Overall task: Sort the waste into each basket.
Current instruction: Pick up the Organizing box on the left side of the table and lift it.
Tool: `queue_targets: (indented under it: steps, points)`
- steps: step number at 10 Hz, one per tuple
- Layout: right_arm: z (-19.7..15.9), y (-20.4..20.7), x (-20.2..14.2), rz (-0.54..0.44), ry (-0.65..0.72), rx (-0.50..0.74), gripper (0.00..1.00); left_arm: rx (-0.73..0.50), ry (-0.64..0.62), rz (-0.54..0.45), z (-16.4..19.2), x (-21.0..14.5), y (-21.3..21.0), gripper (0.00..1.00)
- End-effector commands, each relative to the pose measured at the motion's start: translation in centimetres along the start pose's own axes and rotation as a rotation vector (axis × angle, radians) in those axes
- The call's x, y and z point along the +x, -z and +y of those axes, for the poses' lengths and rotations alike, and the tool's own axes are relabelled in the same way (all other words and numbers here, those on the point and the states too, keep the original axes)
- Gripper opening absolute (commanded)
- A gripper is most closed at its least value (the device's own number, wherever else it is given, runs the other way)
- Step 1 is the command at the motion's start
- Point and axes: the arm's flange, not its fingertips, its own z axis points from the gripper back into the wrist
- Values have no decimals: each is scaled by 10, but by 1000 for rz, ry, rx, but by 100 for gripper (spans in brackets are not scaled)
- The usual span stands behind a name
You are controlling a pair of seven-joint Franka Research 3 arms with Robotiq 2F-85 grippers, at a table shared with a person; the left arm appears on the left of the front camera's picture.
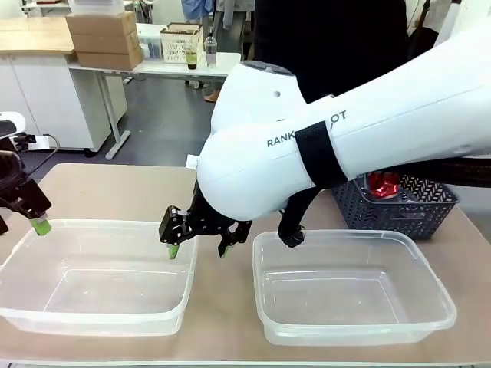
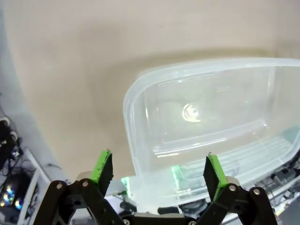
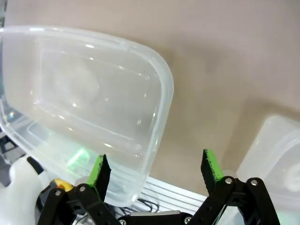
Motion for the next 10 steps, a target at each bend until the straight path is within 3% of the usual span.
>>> queue_targets:
  steps: [1,3,6,7,10]
  points:
    - [-7,1,-6,12,-15,69,100,-6,6,4,-6,-20,-18,100]
    - [7,10,8,36,74,-61,100,-3,4,1,-2,-4,-4,100]
    - [17,28,24,48,185,-40,100,49,-122,108,8,-37,53,100]
    - [24,33,25,79,177,-19,100,11,-150,147,11,-48,72,100]
    - [36,44,31,175,231,-152,97,-70,-154,127,11,-59,91,100]
